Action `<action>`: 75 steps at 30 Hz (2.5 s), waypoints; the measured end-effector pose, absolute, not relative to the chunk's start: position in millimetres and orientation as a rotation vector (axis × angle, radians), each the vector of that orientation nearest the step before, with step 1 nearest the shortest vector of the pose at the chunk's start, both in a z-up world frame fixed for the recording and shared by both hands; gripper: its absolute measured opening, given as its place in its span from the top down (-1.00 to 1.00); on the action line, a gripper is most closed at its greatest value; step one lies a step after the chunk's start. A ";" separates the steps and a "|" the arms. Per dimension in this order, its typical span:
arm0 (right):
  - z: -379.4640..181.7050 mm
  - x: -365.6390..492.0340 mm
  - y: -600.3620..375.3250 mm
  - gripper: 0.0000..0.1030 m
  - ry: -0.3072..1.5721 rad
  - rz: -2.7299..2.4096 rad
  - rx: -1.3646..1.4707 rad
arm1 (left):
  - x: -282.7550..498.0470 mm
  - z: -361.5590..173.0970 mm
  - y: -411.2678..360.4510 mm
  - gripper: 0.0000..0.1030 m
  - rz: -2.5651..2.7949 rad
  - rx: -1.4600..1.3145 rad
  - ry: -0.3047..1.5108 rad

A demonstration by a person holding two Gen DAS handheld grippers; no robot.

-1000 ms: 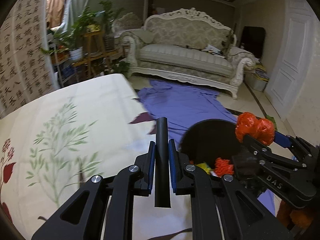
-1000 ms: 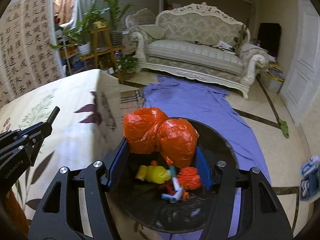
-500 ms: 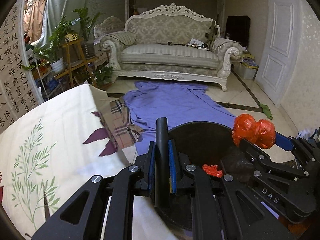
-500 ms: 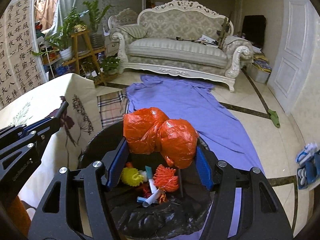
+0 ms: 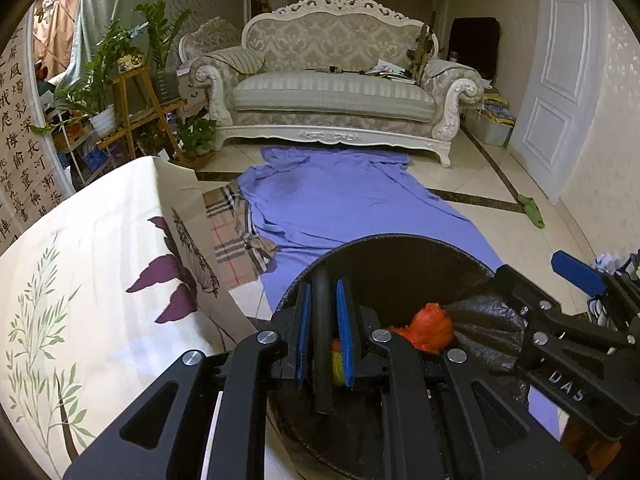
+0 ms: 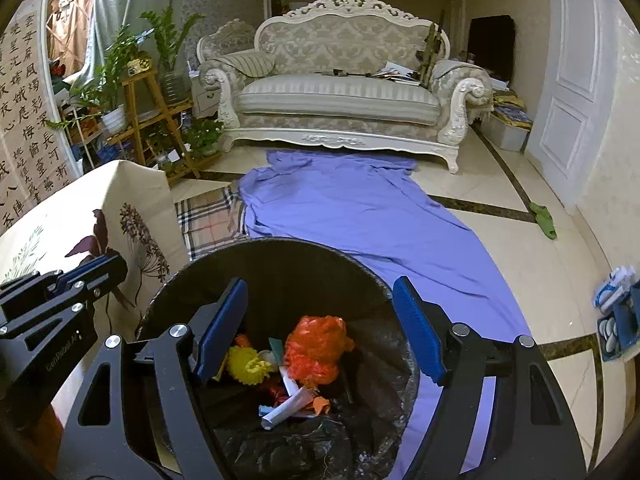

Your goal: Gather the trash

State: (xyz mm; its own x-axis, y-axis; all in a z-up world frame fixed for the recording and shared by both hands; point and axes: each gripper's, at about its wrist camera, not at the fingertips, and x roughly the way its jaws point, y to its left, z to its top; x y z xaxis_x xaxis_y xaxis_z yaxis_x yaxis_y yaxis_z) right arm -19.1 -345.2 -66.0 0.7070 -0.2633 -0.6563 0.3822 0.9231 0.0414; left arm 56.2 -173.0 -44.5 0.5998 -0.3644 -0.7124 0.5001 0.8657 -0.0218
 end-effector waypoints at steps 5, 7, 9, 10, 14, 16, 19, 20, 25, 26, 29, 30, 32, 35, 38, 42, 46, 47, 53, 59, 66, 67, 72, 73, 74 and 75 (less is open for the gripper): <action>-67.5 -20.7 -351.1 -0.43 0.706 -0.382 0.189 | 55.0 -46.5 -177.8 0.45 -0.507 0.188 0.788; -68.2 -22.6 -353.5 -0.43 0.707 -0.388 0.194 | 55.3 -46.6 -180.1 0.31 -0.505 0.188 0.787; -69.4 -23.8 -354.2 -0.43 0.708 -0.393 0.199 | 55.4 -46.6 -179.9 0.11 -0.504 0.185 0.785; -69.3 -24.4 -354.7 -0.43 0.709 -0.396 0.200 | 54.9 -46.7 -179.9 0.06 -0.502 0.184 0.782; -69.8 -25.4 -355.0 -0.44 0.709 -0.396 0.199 | 53.9 -44.9 -177.4 -0.30 -0.478 0.174 0.763; -69.7 -25.5 -355.4 -0.46 0.709 -0.396 0.200 | 53.8 -43.3 -174.9 -0.38 -0.469 0.168 0.757; -69.6 -26.6 -355.8 -0.54 0.707 -0.393 0.203 | 52.8 -41.3 -170.8 -0.46 -0.451 0.162 0.745; -69.6 -26.4 -356.2 -0.54 0.708 -0.391 0.204 | 52.4 -40.7 -169.4 -0.48 -0.447 0.161 0.740; -71.7 -32.7 -355.3 -0.57 0.715 -0.373 0.220 | 48.9 -39.3 -162.3 -0.55 -0.436 0.154 0.734; -71.6 -34.3 -354.6 -0.57 0.715 -0.373 0.220 | 46.9 -38.8 -160.4 -0.55 -0.430 0.156 0.728; -70.4 -39.6 -351.6 -0.64 0.715 -0.367 0.222 | 43.7 -35.8 -156.4 -0.59 -0.413 0.166 0.717; -69.2 -40.5 -347.7 -0.66 0.714 -0.365 0.223 | 41.6 -34.8 -154.0 -0.60 -0.411 0.166 0.713; -65.7 -42.8 -338.7 -0.67 0.713 -0.361 0.227 | 38.6 -32.8 -148.5 -0.61 -0.409 0.160 0.709; -62.3 -48.1 -334.1 -0.71 0.710 -0.362 0.225 | 33.4 -29.3 -139.3 -0.63 -0.397 0.149 0.701; -58.0 -55.1 -327.3 -0.78 0.694 -0.381 0.210 | 26.2 -26.6 -129.3 -0.63 -0.393 0.142 0.690; -53.6 -62.7 -319.5 -0.80 0.686 -0.387 0.197 | 16.0 -21.2 -119.8 -0.64 -0.382 0.149 0.673; -50.7 -71.5 -309.6 -0.81 0.685 -0.384 0.188 | 5.3 -15.9 -110.8 -0.65 -0.380 0.145 0.653; -49.9 -73.3 -307.5 -0.81 0.684 -0.383 0.188 | 3.9 -15.1 -109.6 -0.65 -0.378 0.145 0.650; -42.4 -90.6 -295.3 -0.81 0.667 -0.376 0.184 | -12.5 -9.0 -98.2 -0.65 -0.367 0.132 0.634; -31.5 -110.3 -284.5 -0.81 0.629 -0.377 0.172 | -21.9 -3.6 -88.1 -0.65 -0.361 0.121 0.623; -22.5 -122.8 -279.7 -0.81 0.601 -0.378 0.155 | -36.4 -0.8 -81.7 -0.65 -0.362 0.109 0.614; -21.5 -123.7 -279.5 -0.81 0.598 -0.377 0.156 | -37.8 -0.7 -81.5 -0.65 -0.363 0.110 0.613; -17.8 -126.6 -279.1 -0.81 0.584 -0.375 0.152 | -40.1 -0.3 -81.0 -0.65 -0.364 0.108 0.610; -17.2 -127.8 -278.1 -0.81 0.581 -0.375 0.151 | -40.2 -0.3 -81.1 -0.65 -0.363 0.108 0.609; -16.6 -128.7 -277.6 -0.81 0.579 -0.376 0.149 | -40.6 -0.2 -81.2 -0.65 -0.364 0.109 0.608; -15.8 -128.9 -277.2 -0.81 0.576 -0.376 0.146 | -42.9 0.2 -80.8 -0.65 -0.365 0.108 0.606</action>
State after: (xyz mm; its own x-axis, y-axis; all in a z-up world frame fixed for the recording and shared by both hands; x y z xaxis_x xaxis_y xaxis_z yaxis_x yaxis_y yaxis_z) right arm -128.9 -277.2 -15.8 0.7727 -0.3054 -0.5564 0.3863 0.9219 0.0304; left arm -42.9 -80.8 0.2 0.7603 -0.3031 -0.5746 0.3659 0.9306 -0.0069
